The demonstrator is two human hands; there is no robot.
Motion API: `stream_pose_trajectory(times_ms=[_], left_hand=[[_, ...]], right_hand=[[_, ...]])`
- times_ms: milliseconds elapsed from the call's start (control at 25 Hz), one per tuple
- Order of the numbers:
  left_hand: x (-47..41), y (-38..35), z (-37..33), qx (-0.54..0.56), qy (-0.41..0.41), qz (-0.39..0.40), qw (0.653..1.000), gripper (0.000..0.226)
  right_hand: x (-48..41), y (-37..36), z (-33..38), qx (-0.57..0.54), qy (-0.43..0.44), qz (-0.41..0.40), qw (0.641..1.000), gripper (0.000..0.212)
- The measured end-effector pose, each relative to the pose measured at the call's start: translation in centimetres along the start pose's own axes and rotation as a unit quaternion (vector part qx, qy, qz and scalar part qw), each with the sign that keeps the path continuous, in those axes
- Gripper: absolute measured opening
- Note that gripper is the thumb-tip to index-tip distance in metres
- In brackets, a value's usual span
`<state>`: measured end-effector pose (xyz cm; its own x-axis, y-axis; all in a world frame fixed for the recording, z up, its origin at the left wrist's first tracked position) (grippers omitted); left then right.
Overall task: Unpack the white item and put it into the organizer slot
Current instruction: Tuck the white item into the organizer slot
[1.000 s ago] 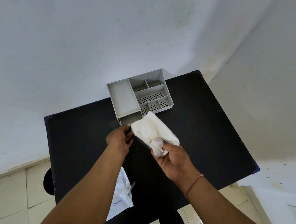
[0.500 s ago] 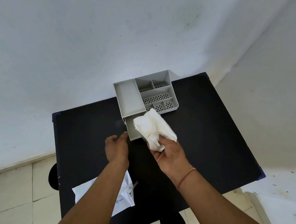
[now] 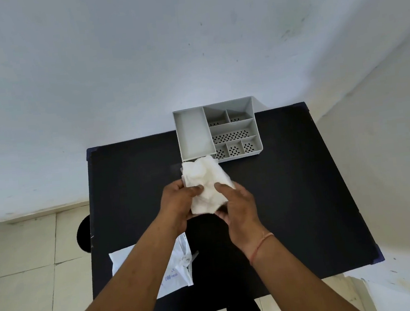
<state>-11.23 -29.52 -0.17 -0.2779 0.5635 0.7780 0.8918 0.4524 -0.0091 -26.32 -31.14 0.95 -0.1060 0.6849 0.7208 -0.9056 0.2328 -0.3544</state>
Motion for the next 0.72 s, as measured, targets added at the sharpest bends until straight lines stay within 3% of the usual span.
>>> stream_pose_trajectory(times_ms=[200, 280, 400, 480, 600, 720], left_hand=[[-0.8, 0.8, -1.4, -0.129, 0.004, 0.034, 0.991, 0.028], [-1.6, 0.9, -1.9, -0.128, -0.003, 0.011, 0.992, 0.024], [-2.7, 1.3, -1.9, -0.043, 0.014, -0.018, 0.999, 0.018], [-3.1, 1.5, -1.3, -0.056, 0.001, -0.043, 0.998, 0.018], [-3.5, 1.3, -0.9, -0.135, -0.055, -0.082, 0.986, 0.023], [-4.5, 0.7, -1.6, -0.275, -0.131, -0.114, 0.946, 0.026]], right_hand=[[-2.3, 1.3, 1.9, 0.267, 0.033, -0.017, 0.963, 0.021], [-3.6, 1.4, 1.8, 0.299, 0.042, -0.035, 0.953, 0.024], [-4.8, 1.0, 1.9, 0.302, 0.049, -0.053, 0.95, 0.018], [-5.6, 0.5, 1.5, 0.338, 0.071, -0.071, 0.936, 0.012], [-6.6, -0.5, 1.0, 0.443, 0.145, -0.092, 0.88, 0.007], [-6.8, -1.6, 1.3, 0.577, 0.202, -0.093, 0.786, 0.014]])
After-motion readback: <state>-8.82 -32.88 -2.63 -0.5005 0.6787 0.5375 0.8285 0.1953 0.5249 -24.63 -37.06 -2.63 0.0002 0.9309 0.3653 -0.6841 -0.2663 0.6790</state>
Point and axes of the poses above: each hand's wrist, its own x-axis away from the middle knuckle, its own y-axis out of the back of the hand, z = x × y, the point moved 3 cm from there along -x, towards the middle knuckle, and after that the axes turned 4 degrees about -x, right-handed, at the moved point
